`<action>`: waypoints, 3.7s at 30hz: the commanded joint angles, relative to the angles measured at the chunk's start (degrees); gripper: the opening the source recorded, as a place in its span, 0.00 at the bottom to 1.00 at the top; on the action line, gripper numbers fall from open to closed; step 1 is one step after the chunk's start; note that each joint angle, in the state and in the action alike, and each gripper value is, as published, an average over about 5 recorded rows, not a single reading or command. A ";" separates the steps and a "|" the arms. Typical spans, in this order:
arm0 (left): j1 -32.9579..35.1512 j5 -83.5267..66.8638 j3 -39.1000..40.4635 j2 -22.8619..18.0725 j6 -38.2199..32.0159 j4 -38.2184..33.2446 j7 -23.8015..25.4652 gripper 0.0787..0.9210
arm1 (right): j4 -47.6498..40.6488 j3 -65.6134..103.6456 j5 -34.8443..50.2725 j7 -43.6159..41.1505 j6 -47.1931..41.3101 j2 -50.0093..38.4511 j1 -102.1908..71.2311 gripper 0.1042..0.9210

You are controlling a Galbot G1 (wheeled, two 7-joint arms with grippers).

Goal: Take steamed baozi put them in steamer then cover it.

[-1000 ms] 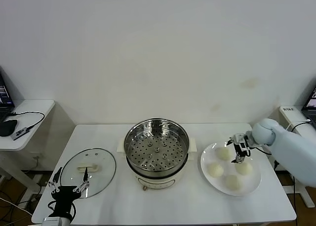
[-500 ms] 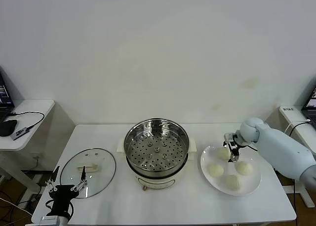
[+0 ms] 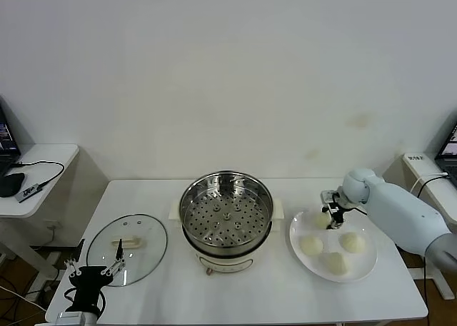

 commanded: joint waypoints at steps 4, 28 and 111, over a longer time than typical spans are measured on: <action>0.08 -0.03 0.27 0.11 0.04 -0.10 0.07 0.88 | 6.79 -3.95 4.23 -1.27 -0.72 -3.79 4.48 0.57; -0.73 -2.30 0.57 1.83 -0.12 0.92 0.55 0.88 | 20.50 -27.69 31.35 3.84 -2.16 3.96 42.42 0.59; -2.74 -5.32 -1.90 6.95 5.08 0.34 0.11 0.88 | 40.10 -33.28 27.29 2.14 -11.02 -20.61 37.70 0.88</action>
